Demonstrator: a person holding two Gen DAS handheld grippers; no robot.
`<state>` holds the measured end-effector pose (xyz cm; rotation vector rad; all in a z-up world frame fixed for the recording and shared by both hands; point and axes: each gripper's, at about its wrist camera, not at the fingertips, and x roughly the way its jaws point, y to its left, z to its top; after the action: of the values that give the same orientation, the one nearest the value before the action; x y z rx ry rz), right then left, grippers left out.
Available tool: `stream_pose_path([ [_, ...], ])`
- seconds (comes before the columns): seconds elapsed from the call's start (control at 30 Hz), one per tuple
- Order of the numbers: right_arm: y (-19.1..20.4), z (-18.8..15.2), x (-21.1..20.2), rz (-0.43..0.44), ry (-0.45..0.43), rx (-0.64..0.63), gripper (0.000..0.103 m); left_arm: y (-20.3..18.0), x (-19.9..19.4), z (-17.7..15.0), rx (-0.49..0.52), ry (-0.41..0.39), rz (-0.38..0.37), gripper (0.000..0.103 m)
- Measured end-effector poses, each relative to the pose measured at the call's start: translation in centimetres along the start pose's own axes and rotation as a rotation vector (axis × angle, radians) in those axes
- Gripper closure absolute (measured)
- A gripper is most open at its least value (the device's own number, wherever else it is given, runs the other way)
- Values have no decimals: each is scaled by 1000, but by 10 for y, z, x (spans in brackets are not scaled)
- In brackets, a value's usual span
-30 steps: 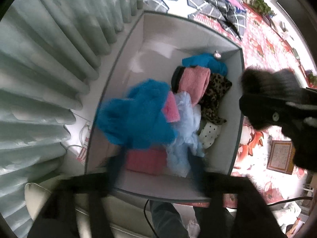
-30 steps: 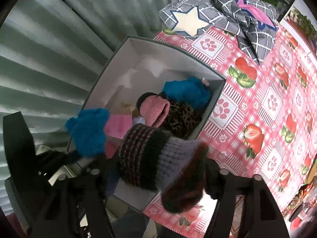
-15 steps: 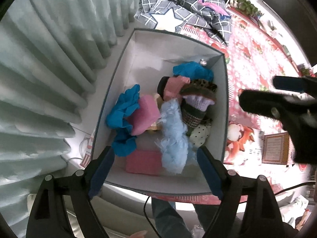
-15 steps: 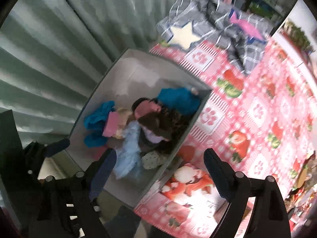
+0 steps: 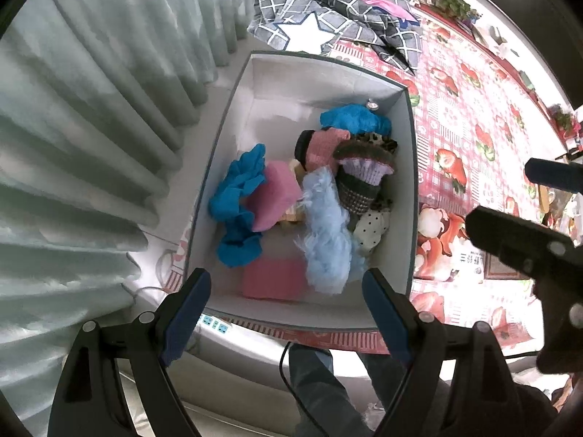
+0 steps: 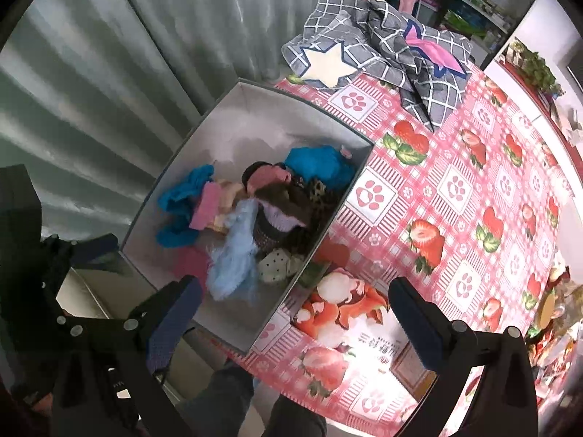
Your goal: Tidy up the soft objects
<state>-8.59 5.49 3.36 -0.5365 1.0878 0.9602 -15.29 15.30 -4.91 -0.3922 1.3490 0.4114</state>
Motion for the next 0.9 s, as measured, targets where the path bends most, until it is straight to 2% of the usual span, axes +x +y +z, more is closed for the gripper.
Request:
stream_pose_path([
  [0.47,9,-8,-12,-8,-25,36,0,2,-16,-1,51,-32,-8,16],
  [0.9,16,-15,-11,-26,-17,44,0,3,-8,-9,56,-5,-18,16],
])
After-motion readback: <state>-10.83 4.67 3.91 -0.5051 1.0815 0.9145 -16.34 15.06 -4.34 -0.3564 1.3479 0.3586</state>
